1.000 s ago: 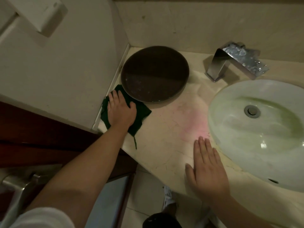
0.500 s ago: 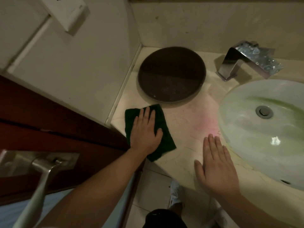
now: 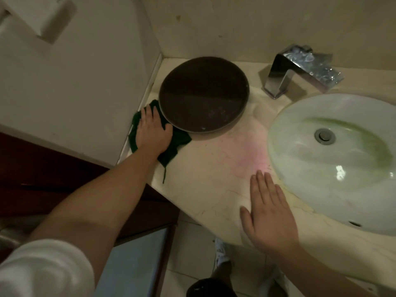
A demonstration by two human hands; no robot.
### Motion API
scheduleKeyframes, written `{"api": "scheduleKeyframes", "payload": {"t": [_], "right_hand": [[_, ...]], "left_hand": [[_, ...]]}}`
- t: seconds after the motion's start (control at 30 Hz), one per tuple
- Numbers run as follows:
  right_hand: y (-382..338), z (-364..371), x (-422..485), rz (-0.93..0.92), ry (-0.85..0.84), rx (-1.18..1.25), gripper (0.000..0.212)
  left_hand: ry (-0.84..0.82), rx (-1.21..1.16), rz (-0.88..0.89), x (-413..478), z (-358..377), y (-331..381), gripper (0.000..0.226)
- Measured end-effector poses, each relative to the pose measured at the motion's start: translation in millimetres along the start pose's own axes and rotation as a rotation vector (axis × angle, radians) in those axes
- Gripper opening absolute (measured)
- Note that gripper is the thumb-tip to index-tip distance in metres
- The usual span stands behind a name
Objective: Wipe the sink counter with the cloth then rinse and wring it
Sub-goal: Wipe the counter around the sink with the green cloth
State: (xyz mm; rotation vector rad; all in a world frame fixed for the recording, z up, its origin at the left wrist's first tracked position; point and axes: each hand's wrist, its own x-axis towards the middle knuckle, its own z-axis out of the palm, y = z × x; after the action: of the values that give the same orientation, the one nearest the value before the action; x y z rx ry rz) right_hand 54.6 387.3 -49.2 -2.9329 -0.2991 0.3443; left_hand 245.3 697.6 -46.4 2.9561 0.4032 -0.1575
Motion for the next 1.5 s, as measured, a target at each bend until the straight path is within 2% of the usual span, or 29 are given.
{"api": "scheduleKeyframes", "payload": {"t": [0.13, 0.3, 0.67, 0.93, 1.0, 1.1, 1.17, 1.27, 1.4, 1.5], "right_hand": [[0, 0, 0, 0.009, -0.004, 0.008, 0.077], [-2, -3, 0, 0.010, 0.010, 0.053, 0.076], [0, -2, -3, 0.003, 0.037, 0.100, 0.071], [-1, -12, 2, -0.013, 0.059, 0.154, 0.068], [-6, -28, 29, 0.011, 0.122, 0.232, 0.063], [-10, -55, 100, 0.245, 0.079, 0.639, 0.060], [-13, -65, 136, 0.257, 0.108, 0.826, 0.058], [-22, -65, 155, 0.253, 0.120, 0.965, 0.056], [-32, -62, 159, 0.254, 0.105, 0.862, 0.055], [-40, -62, 158, 0.125, 0.118, 0.698, 0.054]], "left_hand": [[0.010, 0.019, 0.013, 3, 4, -1, 0.073], [0.035, 0.071, 0.003, -37, 4, 0, 0.070], [-0.011, 0.074, 0.059, -105, 28, 104, 0.075], [-0.012, 0.089, 0.055, -110, 27, 113, 0.077], [-0.005, 0.089, 0.055, -110, 28, 113, 0.077], [-0.004, 0.077, 0.057, -109, 28, 111, 0.078], [0.011, 0.050, 0.075, -109, 28, 108, 0.078], [0.005, 0.043, 0.103, -109, 29, 101, 0.077], [0.000, 0.026, 0.105, -106, 29, 96, 0.078], [0.002, 0.035, 0.081, -110, 27, 102, 0.076]]}}
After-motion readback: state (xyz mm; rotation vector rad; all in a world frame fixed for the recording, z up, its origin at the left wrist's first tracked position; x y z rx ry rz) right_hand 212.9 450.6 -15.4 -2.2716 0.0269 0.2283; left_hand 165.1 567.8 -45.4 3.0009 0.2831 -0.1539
